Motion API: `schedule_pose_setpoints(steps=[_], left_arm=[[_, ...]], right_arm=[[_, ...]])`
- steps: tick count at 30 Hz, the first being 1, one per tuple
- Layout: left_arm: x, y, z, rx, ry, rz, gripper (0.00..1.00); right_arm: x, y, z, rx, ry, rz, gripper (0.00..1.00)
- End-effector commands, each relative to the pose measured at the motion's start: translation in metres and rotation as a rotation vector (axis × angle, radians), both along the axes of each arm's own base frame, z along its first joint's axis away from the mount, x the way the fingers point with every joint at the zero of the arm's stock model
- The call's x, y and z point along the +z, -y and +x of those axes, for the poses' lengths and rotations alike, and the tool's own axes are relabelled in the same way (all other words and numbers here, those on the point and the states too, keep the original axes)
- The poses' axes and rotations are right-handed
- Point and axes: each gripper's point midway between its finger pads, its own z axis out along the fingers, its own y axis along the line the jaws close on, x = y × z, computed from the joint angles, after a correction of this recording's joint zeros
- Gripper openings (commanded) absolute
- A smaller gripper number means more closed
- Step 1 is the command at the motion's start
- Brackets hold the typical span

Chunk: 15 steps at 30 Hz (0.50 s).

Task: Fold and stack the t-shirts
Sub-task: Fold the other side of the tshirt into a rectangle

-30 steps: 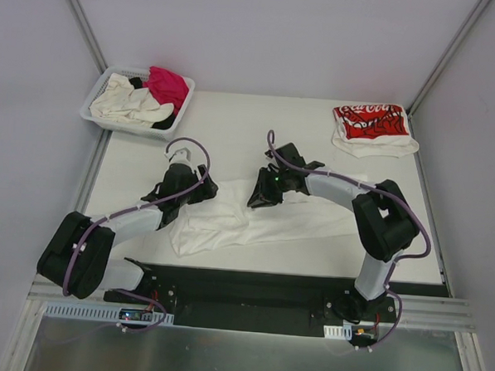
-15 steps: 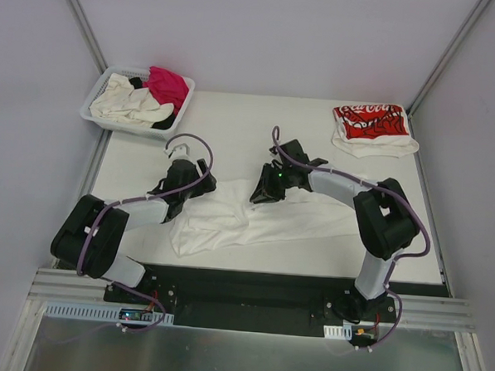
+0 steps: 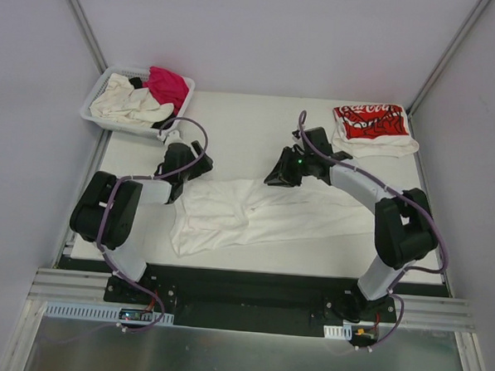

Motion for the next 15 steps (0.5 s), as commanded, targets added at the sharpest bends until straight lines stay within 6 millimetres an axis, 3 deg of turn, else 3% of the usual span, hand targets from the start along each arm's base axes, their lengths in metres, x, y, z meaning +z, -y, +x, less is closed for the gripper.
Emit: schedule_pose_setpoints(steps=[1, 6, 9, 11, 15], left_arm=[[0.041, -0.003, 0.035, 0.021, 0.133, -0.041, 0.71], [0.058, -0.008, 0.044, 0.010, 0.171, -0.055, 0.71], [0.086, 0.003, 0.044, -0.051, 0.222, -0.084, 0.70], [0.104, 0.006, 0.037, -0.075, 0.247, -0.106, 0.69], [0.114, 0.010, 0.007, -0.106, 0.256, -0.151, 0.69]], right_arm=[[0.031, 0.009, 0.003, -0.018, 0.052, 0.032, 0.23], [0.036, 0.021, 0.006, -0.033, 0.079, 0.011, 0.23], [0.038, 0.022, 0.008, -0.038, 0.074, 0.019, 0.23], [0.038, 0.021, 0.007, -0.034, 0.072, 0.025, 0.23], [0.038, 0.021, 0.009, -0.037, 0.087, 0.031, 0.23]])
